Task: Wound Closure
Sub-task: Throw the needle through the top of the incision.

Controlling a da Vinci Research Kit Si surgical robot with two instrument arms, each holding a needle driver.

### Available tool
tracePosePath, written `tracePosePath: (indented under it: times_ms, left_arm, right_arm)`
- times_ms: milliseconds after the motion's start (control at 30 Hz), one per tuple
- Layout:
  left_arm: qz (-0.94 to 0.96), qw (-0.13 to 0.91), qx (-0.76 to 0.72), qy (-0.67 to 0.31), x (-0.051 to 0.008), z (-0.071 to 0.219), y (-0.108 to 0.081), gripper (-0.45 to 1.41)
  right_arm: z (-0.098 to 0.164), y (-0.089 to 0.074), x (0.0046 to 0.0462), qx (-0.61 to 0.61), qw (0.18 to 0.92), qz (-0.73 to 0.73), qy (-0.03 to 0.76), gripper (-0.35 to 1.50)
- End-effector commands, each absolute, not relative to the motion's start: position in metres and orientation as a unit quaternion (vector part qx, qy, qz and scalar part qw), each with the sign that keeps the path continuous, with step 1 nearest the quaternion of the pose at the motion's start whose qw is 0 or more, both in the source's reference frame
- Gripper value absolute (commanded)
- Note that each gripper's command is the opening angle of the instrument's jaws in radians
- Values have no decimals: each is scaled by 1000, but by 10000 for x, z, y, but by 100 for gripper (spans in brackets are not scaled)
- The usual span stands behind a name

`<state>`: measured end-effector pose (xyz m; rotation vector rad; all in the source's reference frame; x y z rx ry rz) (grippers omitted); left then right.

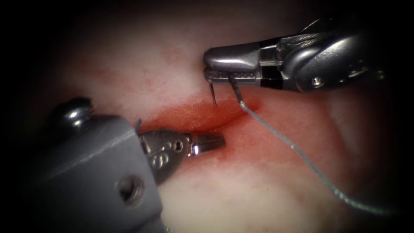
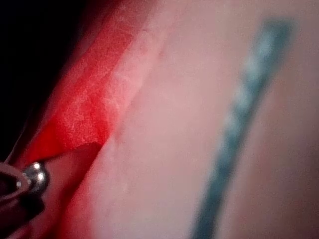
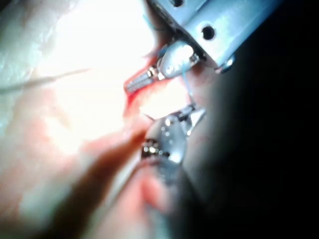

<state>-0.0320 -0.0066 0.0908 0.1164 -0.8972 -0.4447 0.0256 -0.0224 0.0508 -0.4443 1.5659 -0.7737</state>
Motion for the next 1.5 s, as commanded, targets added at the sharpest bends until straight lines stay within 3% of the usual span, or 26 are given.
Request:
tracePosePath:
  times_ms: [33, 400, 733, 867, 1033, 1200, 1267, 1500]
  left_arm:
    - [-214, 875, 51, -431, -324, 906, -55, -33]
    - [-219, 874, 55, -430, -323, 905, -55, -21]
    - [-219, 873, 57, -431, -320, 902, -54, -15]
    - [-219, 874, 56, -431, -320, 902, -56, -15]
    - [-222, 875, 59, -426, -318, 902, -61, -18]
    - [-248, 889, 91, -374, -315, 897, -68, -20]
    - [-267, 898, 106, -335, -315, 896, -72, -33]
    - [-284, 913, 113, -269, -317, 896, -76, -23]
  right_arm:
    - [505, -216, 266, -194, 620, -333, 683, 12]
    - [505, -216, 263, -185, 657, -288, 672, 10]
    - [505, -208, 264, -166, 682, -238, 672, -13]
    - [506, -206, 265, -150, 691, -214, 675, -33]
    - [507, -203, 268, -134, 692, -204, 680, -35]
    - [510, -201, 268, -132, 687, -208, 684, -35]
    - [510, -201, 268, -125, 688, -203, 686, -35]
    - [511, -200, 269, -106, 690, -191, 690, -35]
